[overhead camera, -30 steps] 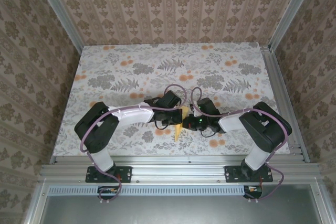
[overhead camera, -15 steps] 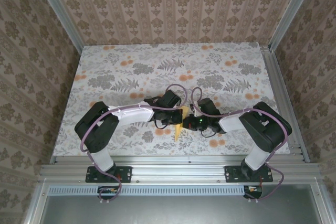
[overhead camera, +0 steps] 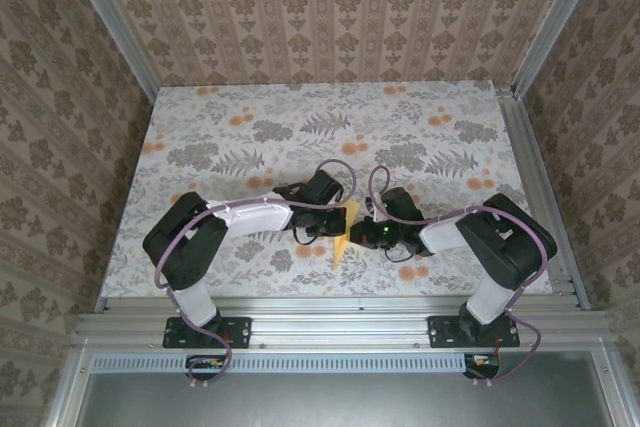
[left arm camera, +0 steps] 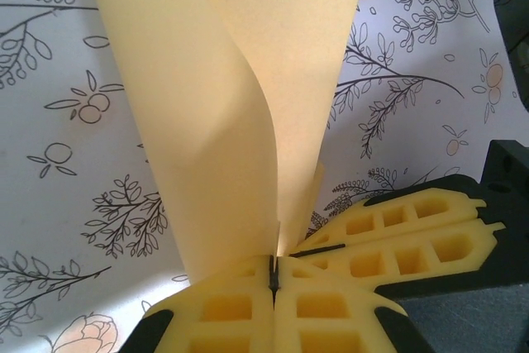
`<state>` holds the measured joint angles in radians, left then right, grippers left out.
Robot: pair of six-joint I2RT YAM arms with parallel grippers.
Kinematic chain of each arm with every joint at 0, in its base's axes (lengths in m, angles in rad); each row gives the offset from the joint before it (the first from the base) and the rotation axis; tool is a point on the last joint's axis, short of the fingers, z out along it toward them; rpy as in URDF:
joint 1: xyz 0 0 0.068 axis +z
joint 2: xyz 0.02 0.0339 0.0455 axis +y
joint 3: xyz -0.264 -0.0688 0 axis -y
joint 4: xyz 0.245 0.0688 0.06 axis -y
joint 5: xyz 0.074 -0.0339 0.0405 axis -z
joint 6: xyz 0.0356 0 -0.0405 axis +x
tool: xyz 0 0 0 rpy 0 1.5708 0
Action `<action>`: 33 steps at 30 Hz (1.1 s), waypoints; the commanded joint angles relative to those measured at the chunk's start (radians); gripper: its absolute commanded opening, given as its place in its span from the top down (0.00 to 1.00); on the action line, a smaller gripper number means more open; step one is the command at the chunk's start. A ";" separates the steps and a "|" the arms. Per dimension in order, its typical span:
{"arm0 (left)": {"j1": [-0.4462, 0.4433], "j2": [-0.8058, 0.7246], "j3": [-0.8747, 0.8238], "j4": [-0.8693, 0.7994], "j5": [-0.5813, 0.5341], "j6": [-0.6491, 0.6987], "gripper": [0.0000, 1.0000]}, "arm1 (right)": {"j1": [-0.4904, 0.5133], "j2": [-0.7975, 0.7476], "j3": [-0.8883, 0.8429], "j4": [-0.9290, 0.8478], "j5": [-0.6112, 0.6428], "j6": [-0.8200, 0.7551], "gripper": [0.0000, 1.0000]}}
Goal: Fold a paper plane with a square sheet of paper (pick it up from the middle)
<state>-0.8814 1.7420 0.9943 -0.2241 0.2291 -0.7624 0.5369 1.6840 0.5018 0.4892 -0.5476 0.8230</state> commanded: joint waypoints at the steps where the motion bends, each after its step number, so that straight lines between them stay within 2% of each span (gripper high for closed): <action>1: 0.006 0.008 -0.004 -0.007 0.020 0.026 1.00 | -0.023 0.005 -0.025 -0.035 0.051 0.019 1.00; 9: 0.009 0.021 -0.005 0.005 0.029 0.026 1.00 | -0.026 -0.033 0.029 -0.171 0.077 0.049 1.00; 23: -0.009 0.056 0.051 -0.005 0.053 0.046 1.00 | -0.028 0.019 0.064 -0.183 0.052 0.144 1.00; 33: -0.022 0.079 0.061 -0.012 0.061 0.060 1.00 | -0.037 0.054 0.038 -0.095 0.016 0.233 1.00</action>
<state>-0.8936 1.8019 1.0290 -0.2165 0.2752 -0.7345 0.5014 1.6909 0.5518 0.3840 -0.5632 1.0225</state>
